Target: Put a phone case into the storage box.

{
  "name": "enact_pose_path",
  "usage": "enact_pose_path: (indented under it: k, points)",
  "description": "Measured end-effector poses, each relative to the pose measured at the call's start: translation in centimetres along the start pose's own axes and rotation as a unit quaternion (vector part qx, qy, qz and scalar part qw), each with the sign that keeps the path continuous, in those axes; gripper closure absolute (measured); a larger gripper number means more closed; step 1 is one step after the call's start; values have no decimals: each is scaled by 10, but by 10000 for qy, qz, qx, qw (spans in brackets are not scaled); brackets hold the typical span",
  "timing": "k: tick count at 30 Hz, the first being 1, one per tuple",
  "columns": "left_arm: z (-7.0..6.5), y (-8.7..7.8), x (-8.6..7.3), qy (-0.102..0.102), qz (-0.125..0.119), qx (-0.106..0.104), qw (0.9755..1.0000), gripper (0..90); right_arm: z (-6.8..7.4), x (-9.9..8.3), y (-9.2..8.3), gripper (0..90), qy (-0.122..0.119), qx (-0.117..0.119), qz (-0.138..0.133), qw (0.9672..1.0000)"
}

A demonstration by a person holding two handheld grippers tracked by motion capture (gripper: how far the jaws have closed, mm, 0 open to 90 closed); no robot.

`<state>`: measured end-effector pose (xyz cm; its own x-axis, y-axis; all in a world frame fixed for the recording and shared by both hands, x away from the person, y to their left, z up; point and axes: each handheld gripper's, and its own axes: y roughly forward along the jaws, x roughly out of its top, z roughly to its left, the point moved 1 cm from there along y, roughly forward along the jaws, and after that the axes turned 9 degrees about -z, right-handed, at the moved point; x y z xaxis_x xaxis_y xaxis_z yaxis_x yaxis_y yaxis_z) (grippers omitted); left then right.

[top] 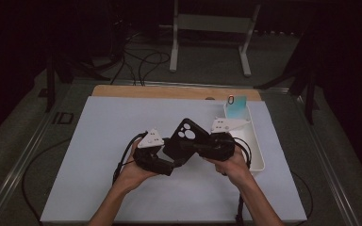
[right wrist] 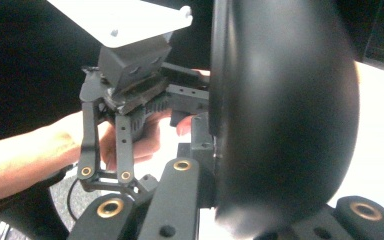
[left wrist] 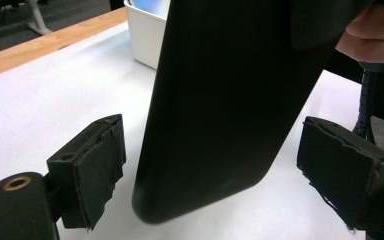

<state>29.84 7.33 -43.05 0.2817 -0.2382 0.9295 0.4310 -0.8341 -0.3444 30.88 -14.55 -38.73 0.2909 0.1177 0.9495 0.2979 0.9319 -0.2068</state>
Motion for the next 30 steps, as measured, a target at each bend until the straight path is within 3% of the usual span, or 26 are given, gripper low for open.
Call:
enact_pose_path:
  k: [6,13,22,30]
  points:
    - [-2,1,-1,57,37,-171,9998,148,4,-2,4,867,-132,262,85,9995]
    - [-5,2,-2,118,108,-352,9993,223,4,-2,7,867,-181,374,141,9990]
    - [-5,2,-8,199,297,-446,9984,497,-4,-1,6,833,-266,121,187,9994]
    - [-1,0,-12,3,266,-677,9974,690,-5,2,7,672,-425,-18,293,9987]
